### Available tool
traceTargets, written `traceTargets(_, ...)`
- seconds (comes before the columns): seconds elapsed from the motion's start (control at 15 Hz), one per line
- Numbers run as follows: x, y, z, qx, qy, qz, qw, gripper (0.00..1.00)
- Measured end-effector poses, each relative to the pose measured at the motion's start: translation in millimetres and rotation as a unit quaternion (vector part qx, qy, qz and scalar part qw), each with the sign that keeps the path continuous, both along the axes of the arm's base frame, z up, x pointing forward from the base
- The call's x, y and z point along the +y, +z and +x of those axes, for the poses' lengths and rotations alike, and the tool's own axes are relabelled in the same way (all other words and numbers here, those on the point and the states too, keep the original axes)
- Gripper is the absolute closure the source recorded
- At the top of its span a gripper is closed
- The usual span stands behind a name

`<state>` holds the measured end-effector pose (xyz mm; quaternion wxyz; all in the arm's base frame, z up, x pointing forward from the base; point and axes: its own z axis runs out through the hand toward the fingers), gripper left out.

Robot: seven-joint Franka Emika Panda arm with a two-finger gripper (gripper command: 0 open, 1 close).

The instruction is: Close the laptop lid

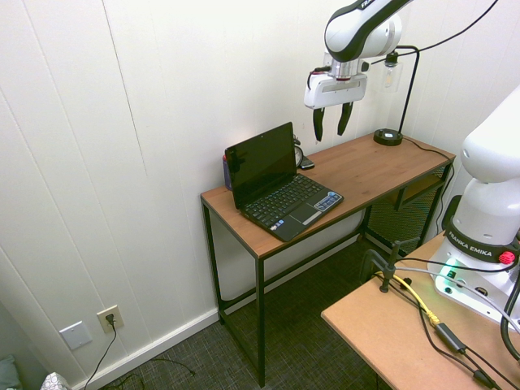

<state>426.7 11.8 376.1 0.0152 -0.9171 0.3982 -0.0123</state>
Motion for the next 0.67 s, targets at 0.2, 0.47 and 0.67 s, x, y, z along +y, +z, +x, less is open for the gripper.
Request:
traceTargets(0.2,0,6,4,-0.009,0.003,-0.004,1.000,0.00)
traceTargets(0.47,18,43,36,-0.050,0.013,-0.025,0.998,0.00)
traceTargets(0.67,51,61,84,-0.078,0.018,-0.029,0.996,0.00)
